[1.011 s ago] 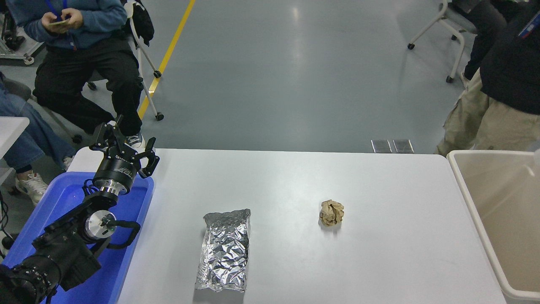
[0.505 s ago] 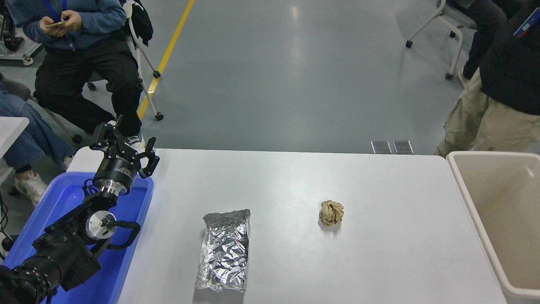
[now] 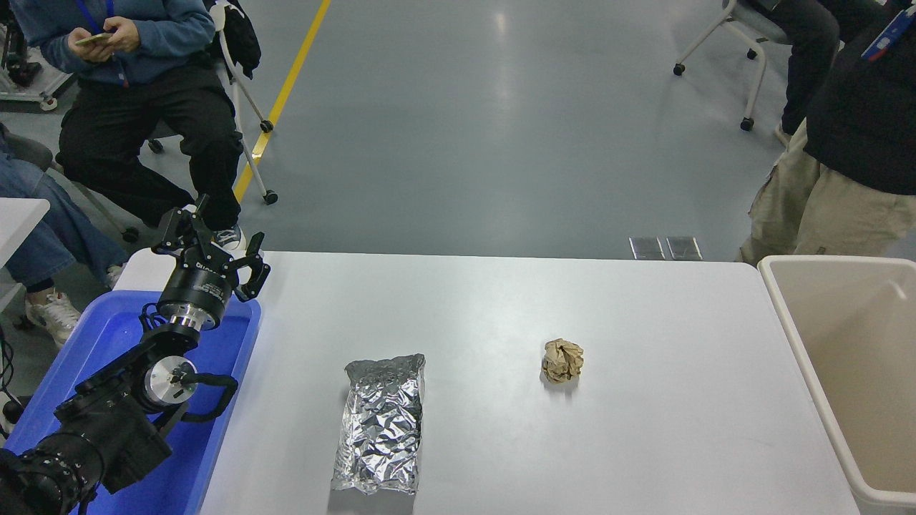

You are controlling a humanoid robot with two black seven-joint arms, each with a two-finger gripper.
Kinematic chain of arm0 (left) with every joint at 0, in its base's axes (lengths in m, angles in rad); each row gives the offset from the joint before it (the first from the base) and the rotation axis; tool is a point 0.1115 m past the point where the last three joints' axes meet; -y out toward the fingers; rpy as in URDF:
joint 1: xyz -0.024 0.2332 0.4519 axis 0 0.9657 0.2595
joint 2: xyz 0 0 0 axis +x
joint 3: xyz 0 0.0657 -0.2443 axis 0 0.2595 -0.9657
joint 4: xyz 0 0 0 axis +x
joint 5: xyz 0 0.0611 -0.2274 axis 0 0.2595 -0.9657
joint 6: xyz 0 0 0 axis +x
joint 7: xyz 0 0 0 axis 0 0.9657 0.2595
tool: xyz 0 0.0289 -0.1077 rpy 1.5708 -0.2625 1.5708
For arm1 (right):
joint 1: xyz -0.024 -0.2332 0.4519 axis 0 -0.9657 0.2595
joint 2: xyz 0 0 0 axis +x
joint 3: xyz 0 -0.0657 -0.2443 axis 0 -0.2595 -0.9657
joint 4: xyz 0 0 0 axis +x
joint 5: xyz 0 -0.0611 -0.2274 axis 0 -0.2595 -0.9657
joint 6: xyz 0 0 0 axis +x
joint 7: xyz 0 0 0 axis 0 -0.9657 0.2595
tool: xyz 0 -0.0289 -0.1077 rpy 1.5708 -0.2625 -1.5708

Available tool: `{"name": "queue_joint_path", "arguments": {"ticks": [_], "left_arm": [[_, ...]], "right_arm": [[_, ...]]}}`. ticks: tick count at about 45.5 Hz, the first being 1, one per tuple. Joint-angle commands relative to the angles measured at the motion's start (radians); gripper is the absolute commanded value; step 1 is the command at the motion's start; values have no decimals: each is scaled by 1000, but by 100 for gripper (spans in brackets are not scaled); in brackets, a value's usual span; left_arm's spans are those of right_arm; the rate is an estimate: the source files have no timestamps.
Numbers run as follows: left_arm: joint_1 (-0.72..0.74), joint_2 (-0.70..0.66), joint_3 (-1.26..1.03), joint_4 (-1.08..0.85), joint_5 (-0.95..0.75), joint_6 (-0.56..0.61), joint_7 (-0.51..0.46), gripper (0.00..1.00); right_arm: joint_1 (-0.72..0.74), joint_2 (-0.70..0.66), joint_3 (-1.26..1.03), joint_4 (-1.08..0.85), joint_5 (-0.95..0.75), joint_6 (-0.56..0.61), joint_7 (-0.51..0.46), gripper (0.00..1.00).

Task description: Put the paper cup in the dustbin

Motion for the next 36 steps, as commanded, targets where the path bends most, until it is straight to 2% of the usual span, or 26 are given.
{"name": "queue_joint_path", "arguments": {"ticks": [1,33,34,36], "left_arm": [[1,0,0,0,0,0,0,100],[1,0,0,0,-1,0,0,100],[1,0,0,0,0,0,0,100],[1,0,0,0,0,0,0,100]], "right_arm": [[-37,65,159,-49,20,-36,-26,0],[-4,153,228,-53,18,-70,-67,0],[-4,153,231,-53,18,-70,-69,4],[-2,153,233,-55,18,-70,-73,24]]}}
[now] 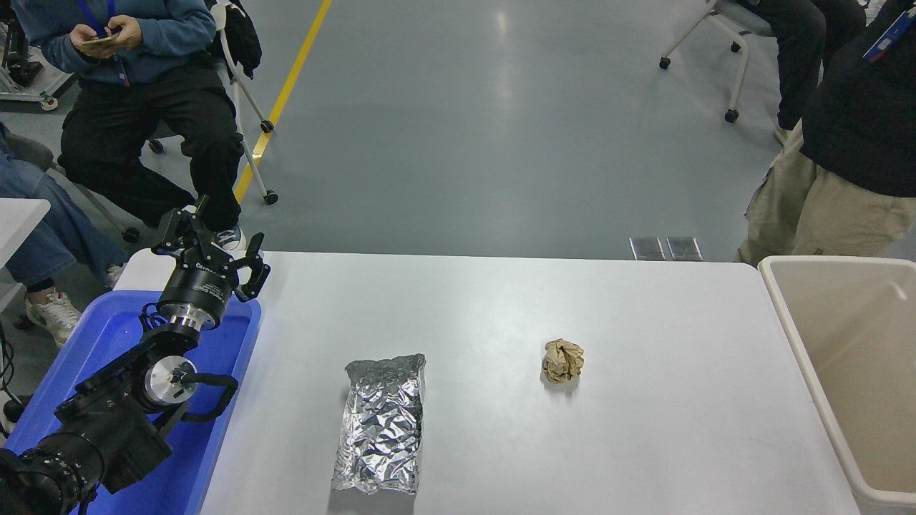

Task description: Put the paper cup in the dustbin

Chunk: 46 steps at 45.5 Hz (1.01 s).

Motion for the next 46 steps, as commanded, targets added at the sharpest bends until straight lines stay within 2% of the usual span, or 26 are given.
{"name": "queue_joint_path", "arguments": {"ticks": [1,4,5,7,9,10,28,36,42,46], "left_arm": [[0,0,0,0,-1,0,0,100],[0,0,0,0,0,0,0,100],[0,0,0,0,0,0,0,100],[-1,0,0,0,0,0,0,100],[0,0,0,0,0,0,0,100],[0,0,0,0,0,0,0,100],[0,0,0,0,0,0,0,100],[-1,0,0,0,0,0,0,100],[0,0,0,0,0,0,0,100],[0,0,0,0,0,0,0,100]], "right_arm": [[7,16,10,-3,0,-14,-24,33],[7,14,13,-7,0,-16,-24,68],[7,14,13,-11,0,-16,-24,76],[7,14,11,-11,0,-14,-23,83],[7,14,13,-15,0,-16,-23,98],[8,14,14,-15,0,-14,-23,100],[11,6,-2,-15,0,-10,-18,100],[73,0,28,-15,8,13,-18,100],[97,-35,143,-1,84,160,-17,100],[105,-78,220,51,101,199,-17,100]]}}
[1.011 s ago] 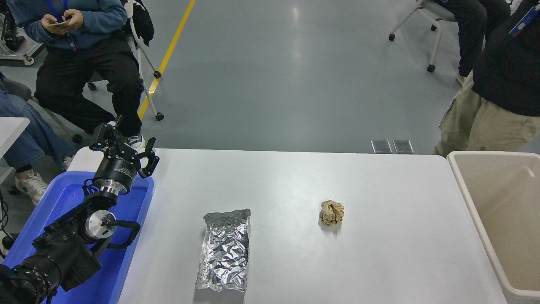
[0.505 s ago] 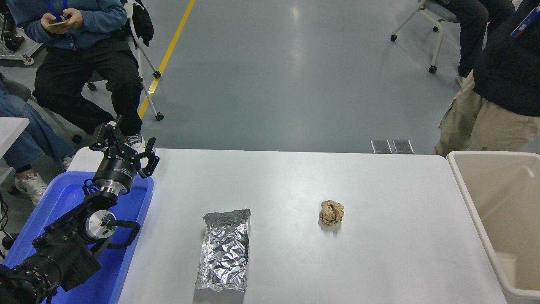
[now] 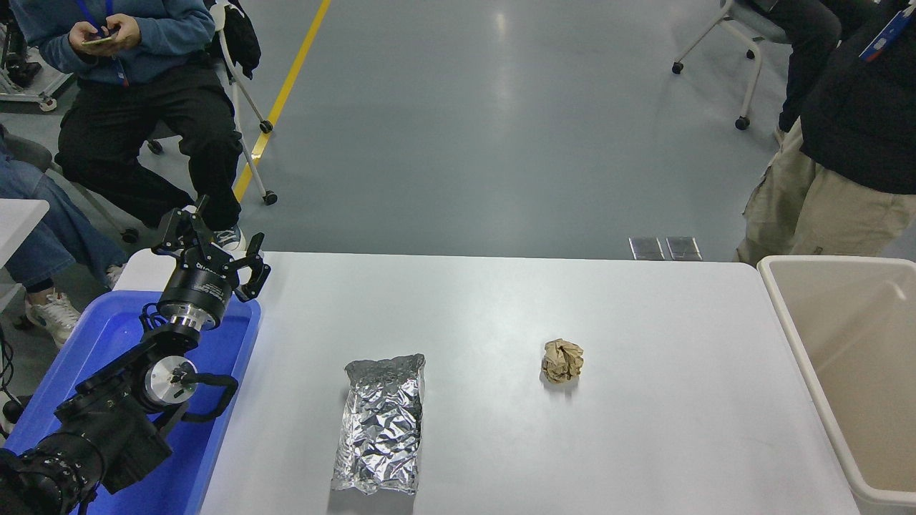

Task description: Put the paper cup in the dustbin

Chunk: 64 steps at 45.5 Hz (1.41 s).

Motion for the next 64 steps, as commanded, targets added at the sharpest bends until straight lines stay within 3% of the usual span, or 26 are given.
{"name": "queue_joint_path", "arguments": {"ticks": [1,11,29,46,64], "left_arm": [[0,0,0,0,0,0,0,100],[-1,0,0,0,0,0,0,100],[0,0,0,0,0,0,0,100],[0,0,0,0,0,0,0,100],[-1,0,0,0,0,0,0,100]], "right_arm": [[37,-71,168,84,62,125,3,100],[-3,-183,526,476,53,127,8,100],[-118,-116,829,799,24,121,80,100],[-210,154,1087,854,-293,107,95,100],[-214,210,1081,851,-312,107,97,100]]}}
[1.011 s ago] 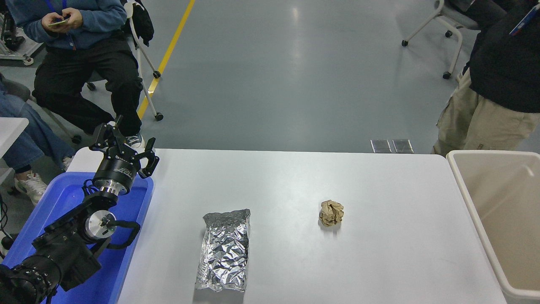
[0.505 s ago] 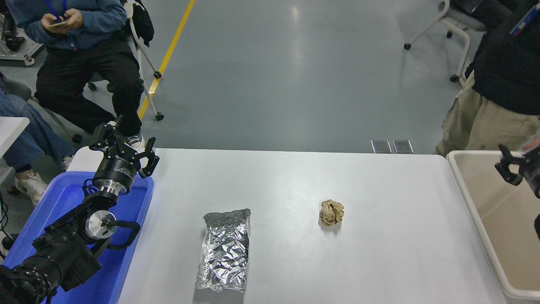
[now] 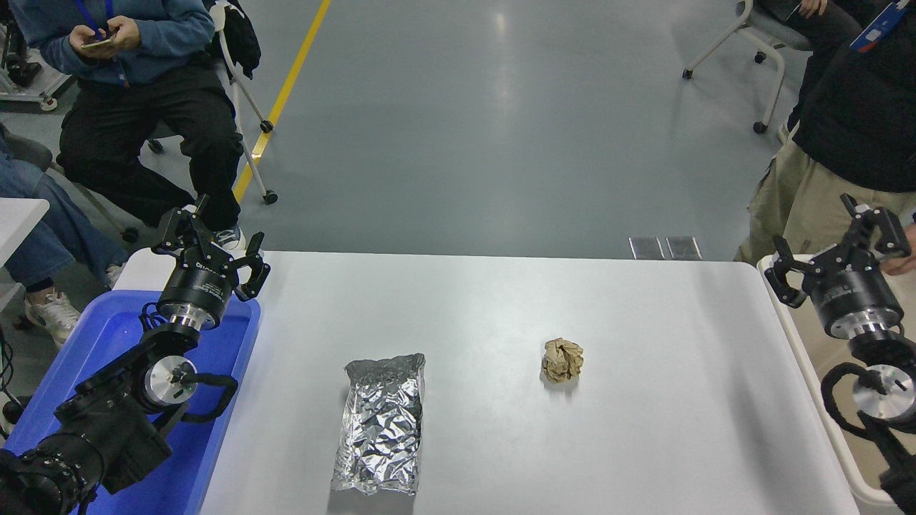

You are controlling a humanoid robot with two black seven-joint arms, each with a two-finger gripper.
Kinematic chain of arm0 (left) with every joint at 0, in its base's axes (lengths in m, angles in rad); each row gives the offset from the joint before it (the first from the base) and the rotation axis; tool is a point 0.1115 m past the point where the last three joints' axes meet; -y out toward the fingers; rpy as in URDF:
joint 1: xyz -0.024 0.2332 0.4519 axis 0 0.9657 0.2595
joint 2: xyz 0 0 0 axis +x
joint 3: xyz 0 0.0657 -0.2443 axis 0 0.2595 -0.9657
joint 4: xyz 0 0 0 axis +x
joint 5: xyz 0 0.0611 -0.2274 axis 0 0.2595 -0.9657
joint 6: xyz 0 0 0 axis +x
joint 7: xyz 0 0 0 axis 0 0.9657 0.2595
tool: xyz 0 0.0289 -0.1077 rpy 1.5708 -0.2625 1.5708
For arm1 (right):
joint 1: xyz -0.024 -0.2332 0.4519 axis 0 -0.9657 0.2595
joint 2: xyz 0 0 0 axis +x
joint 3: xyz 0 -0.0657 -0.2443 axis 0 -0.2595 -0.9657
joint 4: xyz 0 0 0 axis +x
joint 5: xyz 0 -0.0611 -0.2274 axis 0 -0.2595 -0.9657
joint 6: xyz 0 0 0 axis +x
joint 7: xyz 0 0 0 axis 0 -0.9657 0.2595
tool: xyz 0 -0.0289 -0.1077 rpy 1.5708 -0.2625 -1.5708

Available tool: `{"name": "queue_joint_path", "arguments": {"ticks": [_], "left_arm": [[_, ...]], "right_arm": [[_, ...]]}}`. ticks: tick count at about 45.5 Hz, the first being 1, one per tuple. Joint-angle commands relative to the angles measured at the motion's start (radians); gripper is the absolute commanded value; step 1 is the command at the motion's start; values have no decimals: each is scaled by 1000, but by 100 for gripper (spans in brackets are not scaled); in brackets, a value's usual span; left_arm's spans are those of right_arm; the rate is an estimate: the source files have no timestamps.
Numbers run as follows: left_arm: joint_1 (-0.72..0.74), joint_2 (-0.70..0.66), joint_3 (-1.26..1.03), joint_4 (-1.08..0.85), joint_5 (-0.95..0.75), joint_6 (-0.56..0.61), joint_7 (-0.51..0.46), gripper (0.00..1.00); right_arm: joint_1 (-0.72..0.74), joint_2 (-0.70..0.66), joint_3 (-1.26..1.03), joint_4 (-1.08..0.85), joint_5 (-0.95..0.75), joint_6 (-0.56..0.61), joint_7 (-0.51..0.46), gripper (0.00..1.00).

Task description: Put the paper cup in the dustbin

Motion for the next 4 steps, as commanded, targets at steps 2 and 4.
{"name": "queue_joint_path", "arguments": {"ticks": [2,4], "left_arm": [[0,0,0,0,0,0,0,100],[0,0,0,0,0,0,0,100]], "right_arm": [[-11,38,22,7,-33,0,3,100],[-11,38,20,7,-33,0,3,100]]}}
